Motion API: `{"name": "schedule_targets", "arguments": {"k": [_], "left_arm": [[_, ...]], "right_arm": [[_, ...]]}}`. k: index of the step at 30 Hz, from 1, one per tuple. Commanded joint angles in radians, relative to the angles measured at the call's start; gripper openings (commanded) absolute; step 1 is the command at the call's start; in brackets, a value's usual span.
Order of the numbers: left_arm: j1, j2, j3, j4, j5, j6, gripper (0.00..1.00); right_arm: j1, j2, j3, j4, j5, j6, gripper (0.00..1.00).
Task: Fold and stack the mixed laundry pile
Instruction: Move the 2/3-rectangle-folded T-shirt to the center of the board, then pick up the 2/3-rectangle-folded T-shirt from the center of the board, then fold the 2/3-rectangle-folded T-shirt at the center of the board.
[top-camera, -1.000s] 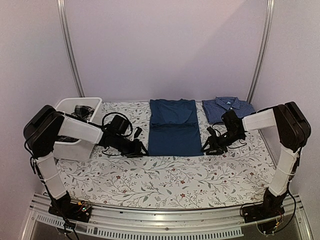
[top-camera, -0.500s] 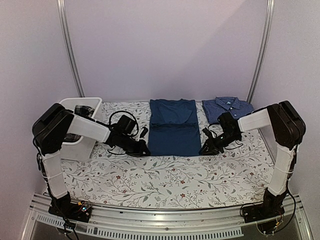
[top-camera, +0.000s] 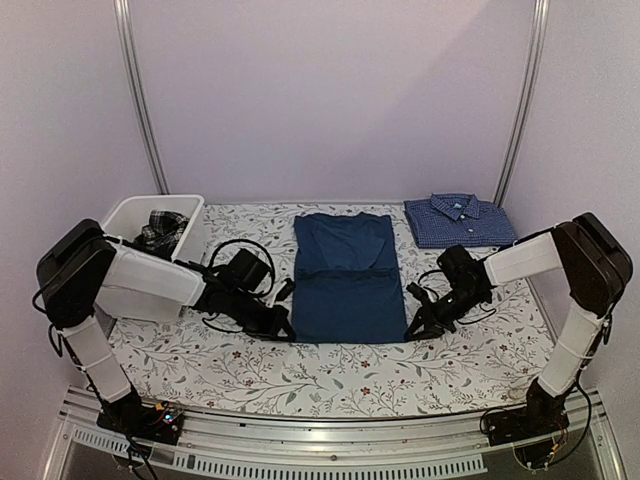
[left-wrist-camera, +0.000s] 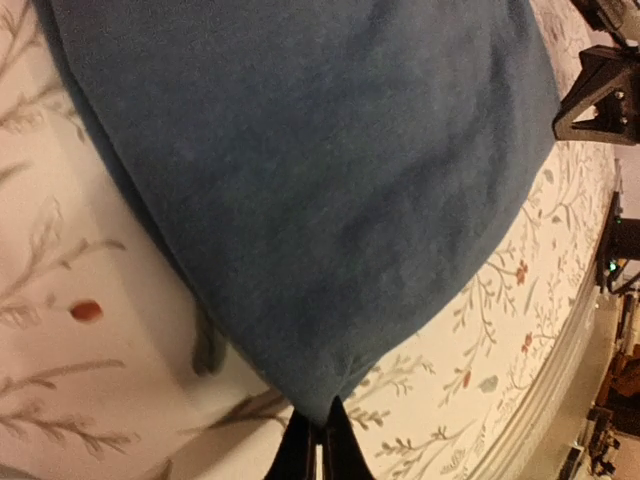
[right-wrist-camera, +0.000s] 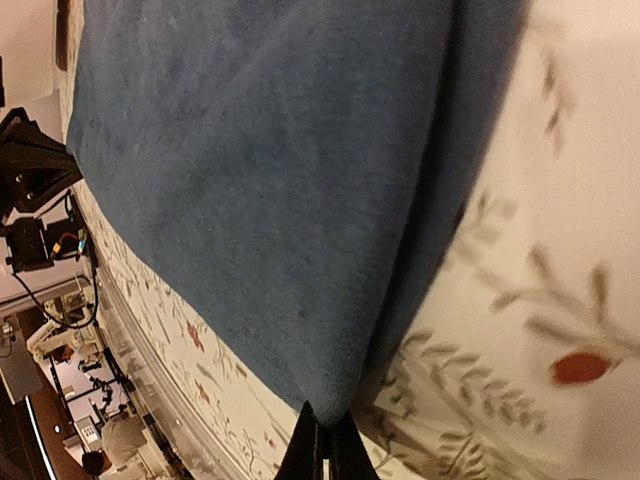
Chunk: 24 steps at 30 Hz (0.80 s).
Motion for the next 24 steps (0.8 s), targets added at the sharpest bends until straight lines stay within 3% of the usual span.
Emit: {"name": "schedule_targets", "arguments": {"k": [1,6,11,18,24], "left_arm": [[-0.086,-0.146,-0.083,-0.086,0.049,-0.089,0.00],[-0.125,-0.321,-0.128,-0.170,0.059,-0.175,0.00],[-0.109,-0.374,-0.012,-0.297,0.036,-0.150,0.00],[0.058,-0.328,0.152,-0.364,0.066,-0.089,0.00],[0.195,-0.153,0.359,-0.374,0.076,-0.020,0.00]], "right_arm": [[0.073,-0.154,-0.121,-0.081,-0.050,0.073,0.00],[0.115,-0.383,-0.149,-0.151,-0.060,0.171,0.00],[0.113,-0.451,-0.052,-0.247,-0.029,0.180,0.00],[0.001,-0.372,0.185,-0.306,0.021,0.123,0.00],[-0.081,-0.171,0.447,-0.311,0.054,0.053,0.00]]}}
